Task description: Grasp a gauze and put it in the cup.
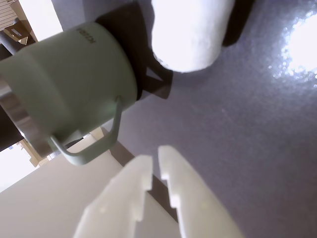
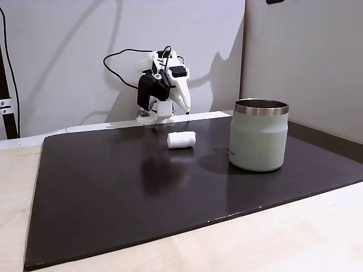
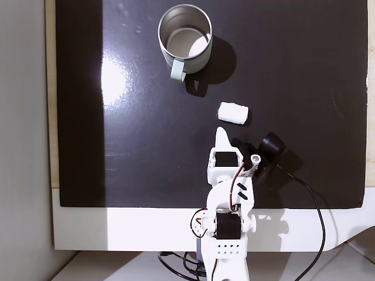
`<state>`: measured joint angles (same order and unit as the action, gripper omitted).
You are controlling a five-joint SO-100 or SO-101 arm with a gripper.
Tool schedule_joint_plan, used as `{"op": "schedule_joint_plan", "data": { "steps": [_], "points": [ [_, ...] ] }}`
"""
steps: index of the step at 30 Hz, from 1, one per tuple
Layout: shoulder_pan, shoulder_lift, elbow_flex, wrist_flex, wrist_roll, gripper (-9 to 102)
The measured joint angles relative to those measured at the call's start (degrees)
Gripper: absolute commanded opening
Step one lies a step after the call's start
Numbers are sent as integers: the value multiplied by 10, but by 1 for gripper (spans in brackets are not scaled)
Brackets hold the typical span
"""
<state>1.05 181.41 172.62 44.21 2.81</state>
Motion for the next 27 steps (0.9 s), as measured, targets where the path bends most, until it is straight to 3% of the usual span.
{"op": "schedule_joint_plan", "data": {
  "steps": [17, 27],
  "points": [
    [25, 0, 0, 3, 0, 0],
    [89, -3, -60, 100, -67, 5]
  ]
}}
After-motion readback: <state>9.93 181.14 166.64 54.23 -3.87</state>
